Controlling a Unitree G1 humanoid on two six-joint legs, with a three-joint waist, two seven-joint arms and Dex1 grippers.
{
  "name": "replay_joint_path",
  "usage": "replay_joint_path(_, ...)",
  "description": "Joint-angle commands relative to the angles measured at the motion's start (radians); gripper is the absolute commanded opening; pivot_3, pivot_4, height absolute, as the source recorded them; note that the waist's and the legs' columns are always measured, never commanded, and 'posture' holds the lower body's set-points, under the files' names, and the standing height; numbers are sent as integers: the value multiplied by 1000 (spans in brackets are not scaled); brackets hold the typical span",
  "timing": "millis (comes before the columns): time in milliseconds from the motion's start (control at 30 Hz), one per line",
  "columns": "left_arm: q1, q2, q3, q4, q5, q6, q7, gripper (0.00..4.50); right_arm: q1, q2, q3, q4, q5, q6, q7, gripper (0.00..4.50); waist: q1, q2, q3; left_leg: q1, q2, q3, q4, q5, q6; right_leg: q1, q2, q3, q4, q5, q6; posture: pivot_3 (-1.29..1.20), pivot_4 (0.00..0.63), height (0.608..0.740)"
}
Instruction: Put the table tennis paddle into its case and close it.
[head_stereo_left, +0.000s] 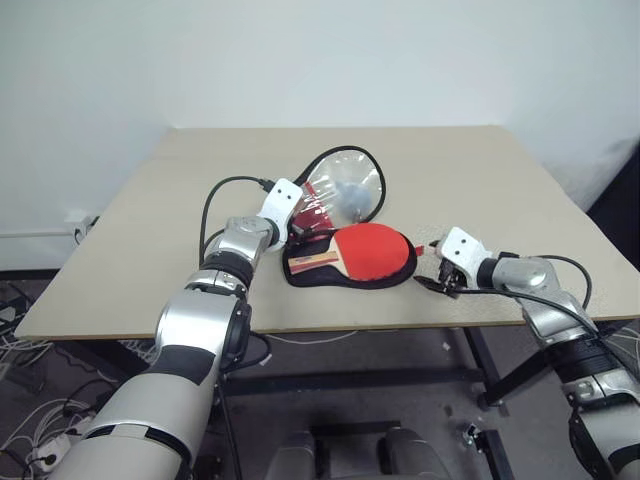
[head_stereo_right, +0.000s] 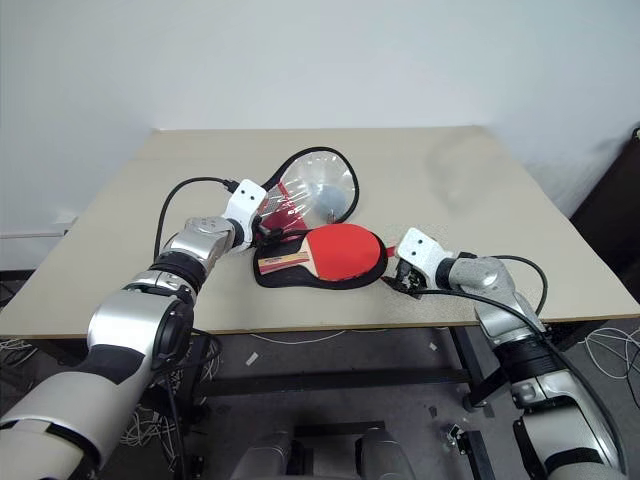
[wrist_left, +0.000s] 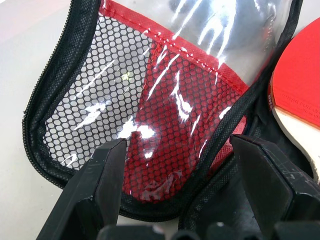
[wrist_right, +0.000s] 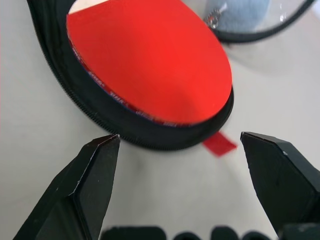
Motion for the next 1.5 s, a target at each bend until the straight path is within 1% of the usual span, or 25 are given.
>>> replay_joint_path(33, -16, -1, 16, -46, -24, -5, 2, 3494, -38, 15, 7, 41, -47, -96, -24, 4214, 0, -1, 0, 0, 0, 0, 0, 0, 0, 0, 0, 0, 0, 0, 0, 0, 0, 740)
replay_joint_path(267, -18, -4, 16, -50, -36, -4, -1, 3494, -39, 24, 51, 90, -99, -211, 2, 4214, 0, -2, 0, 0, 0, 0, 0, 0, 0, 0, 0, 0, 0, 0, 0, 0, 0, 740)
replay_joint_path(700, -15, -24, 33, -71, -61, -10, -45, 3494, -110, 88, 72, 259, -198, -367, -87, 4214, 0, -3, 0, 0, 0, 0, -1, 0, 0, 0, 0, 0, 0, 0, 0, 0, 0, 740)
replay_joint_path(867, -12, -23, 30, -77, -68, -11, -54, 3494, -121, 96, 72, 289, -211, -401, -87, 4214, -4, -3, 0, 1, 0, 0, -1, 0, 0, 1, 0, 0, 0, 0, 0, 0, 0, 740)
replay_joint_path(900, -12, -22, 29, -78, -69, -11, -55, 3561, -119, 96, 71, 291, -212, -406, -84, 3844, -5, -3, 0, 1, 0, 0, -1, 0, 0, 1, 0, 0, 0, 0, 0, 0, 0, 740)
replay_joint_path(933, -12, -22, 28, -79, -70, -11, -57, 3561, -118, 95, 72, 292, -213, -411, -78, 3753, -5, -3, 0, 1, 0, 0, -1, 0, 0, 1, 0, 0, 0, 0, 0, 0, 0, 740)
replay_joint_path(1033, -12, -21, 27, -79, -72, -12, -60, 3561, -113, 91, 72, 292, -212, -420, -65, 2874, -5, -3, 0, 1, 0, 0, -1, 0, 0, 0, 0, 0, 0, 0, 0, 0, 0, 740)
replay_joint_path(1100, -12, -21, 26, -80, -72, -12, -61, 3561, -110, 87, 72, 289, -209, -425, -52, 2436, -5, -3, 0, 1, 0, 0, -1, 0, 0, 1, 0, 0, 0, 0, 0, 0, 0, 740)
replay_joint_path(1167, -12, -21, 25, -80, -72, -13, -63, 3561, -107, 86, 68, 285, -206, -425, -45, 1801, -5, -3, 0, 1, 0, 0, -1, 0, 0, 1, 0, 0, 0, 0, 0, 0, 0, 740)
replay_joint_path(1367, -10, -25, 24, -81, -72, -16, -68, 3561, -100, 85, 62, 275, -200, -426, -30, 225, -5, -3, 0, 1, 0, 0, -1, 0, 0, 1, 0, 0, 0, 0, 0, 0, 0, 740)
replay_joint_path(1400, -9, -25, 24, -82, -72, -17, -69, 3561, -97, 84, 61, 271, -198, -426, -25, 62, -4, -3, 0, 1, 0, 0, -1, 0, 0, 1, 0, 0, 0, 0, 0, 0, 0, 740)
replay_joint_path(1500, -6, -25, 24, -83, -72, -18, -71, 3561, -89, 80, 60, 260, -195, -433, -18, 62, -4, -3, 0, 1, 0, 0, -1, 0, 0, 1, 0, 0, 0, 0, 0, 0, 0, 740)
